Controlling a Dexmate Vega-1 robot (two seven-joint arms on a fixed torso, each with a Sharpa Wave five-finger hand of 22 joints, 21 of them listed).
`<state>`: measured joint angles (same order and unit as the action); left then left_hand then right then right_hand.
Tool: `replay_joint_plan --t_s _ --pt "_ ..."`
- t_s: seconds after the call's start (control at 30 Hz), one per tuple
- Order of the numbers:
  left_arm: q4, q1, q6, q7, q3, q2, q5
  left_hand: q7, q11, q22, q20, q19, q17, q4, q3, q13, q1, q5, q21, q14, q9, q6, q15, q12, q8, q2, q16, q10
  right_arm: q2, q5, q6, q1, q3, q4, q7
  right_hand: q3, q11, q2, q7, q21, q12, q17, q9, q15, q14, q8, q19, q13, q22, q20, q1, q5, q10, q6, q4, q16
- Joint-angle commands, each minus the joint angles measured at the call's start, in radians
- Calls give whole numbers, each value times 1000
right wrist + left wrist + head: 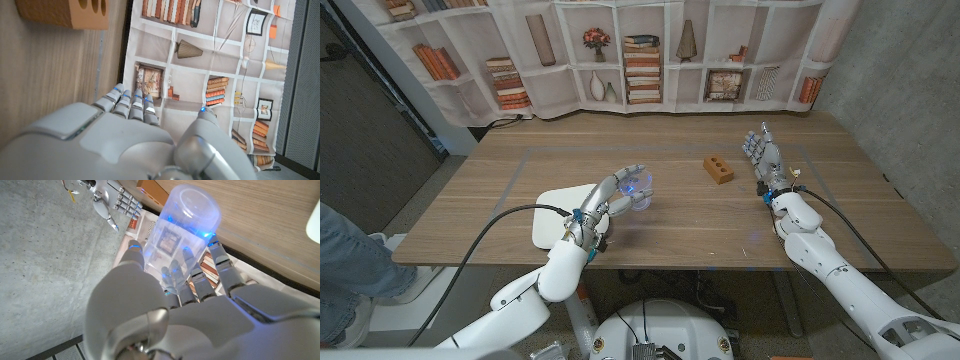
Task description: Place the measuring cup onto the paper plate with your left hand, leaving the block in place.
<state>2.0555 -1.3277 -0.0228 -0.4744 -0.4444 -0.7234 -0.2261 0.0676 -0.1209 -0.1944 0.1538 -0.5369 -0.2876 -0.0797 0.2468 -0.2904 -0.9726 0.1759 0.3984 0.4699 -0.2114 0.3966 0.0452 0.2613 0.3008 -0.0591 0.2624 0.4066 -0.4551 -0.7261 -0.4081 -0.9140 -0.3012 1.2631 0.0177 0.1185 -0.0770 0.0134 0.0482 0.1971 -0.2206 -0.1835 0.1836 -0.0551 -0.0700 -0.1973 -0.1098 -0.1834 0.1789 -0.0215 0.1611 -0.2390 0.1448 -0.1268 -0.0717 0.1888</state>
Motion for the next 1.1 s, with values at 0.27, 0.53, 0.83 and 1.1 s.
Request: replay_joint_plan --t_s 0.27,0.53,0.83,1.1 --pt "51 -50 32 7 59 -33 14 -8 3 -1 0 7 -1 4 2 -7 12 8 -4 3 -2 2 2 -6 -2 -3 -2 4 1 3 2 5 -3 -6 2 -3 -4 9 -1 5 3 -3 6 0 -10 -2 -10 -3 5 -1 9 3 11 -8 1 1" --pt "82 -81 49 2 96 -50 18 -8 2 -1 0 9 0 4 2 -8 14 9 -5 6 -2 3 -3 -7 -2 -4 -3 6 1 4 -1 7 -3 -9 3 -4 -3 9 -1 5 3 -3 6 2 -12 -2 -11 -3 5 -2 9 3 11 -8 1 2" --pt "96 -109 48 -7 129 -51 32 -8 1 -1 2 9 1 4 3 -9 15 9 -6 6 -2 4 -3 -7 -3 -3 -5 7 -5 4 4 5 1 1 -3 -4 -1 10 -1 5 4 -3 6 2 -13 -2 -12 -3 5 -2 9 4 11 -9 1 2" --pt "104 -126 44 -13 151 -50 34 -12 1 -1 2 10 3 3 4 -10 15 10 -7 8 -1 7 -5 -8 -3 -3 -7 8 -7 7 4 5 0 0 -2 -4 -1 11 -1 5 4 -3 6 2 -13 -2 -12 -3 5 -2 10 4 12 -9 0 1"
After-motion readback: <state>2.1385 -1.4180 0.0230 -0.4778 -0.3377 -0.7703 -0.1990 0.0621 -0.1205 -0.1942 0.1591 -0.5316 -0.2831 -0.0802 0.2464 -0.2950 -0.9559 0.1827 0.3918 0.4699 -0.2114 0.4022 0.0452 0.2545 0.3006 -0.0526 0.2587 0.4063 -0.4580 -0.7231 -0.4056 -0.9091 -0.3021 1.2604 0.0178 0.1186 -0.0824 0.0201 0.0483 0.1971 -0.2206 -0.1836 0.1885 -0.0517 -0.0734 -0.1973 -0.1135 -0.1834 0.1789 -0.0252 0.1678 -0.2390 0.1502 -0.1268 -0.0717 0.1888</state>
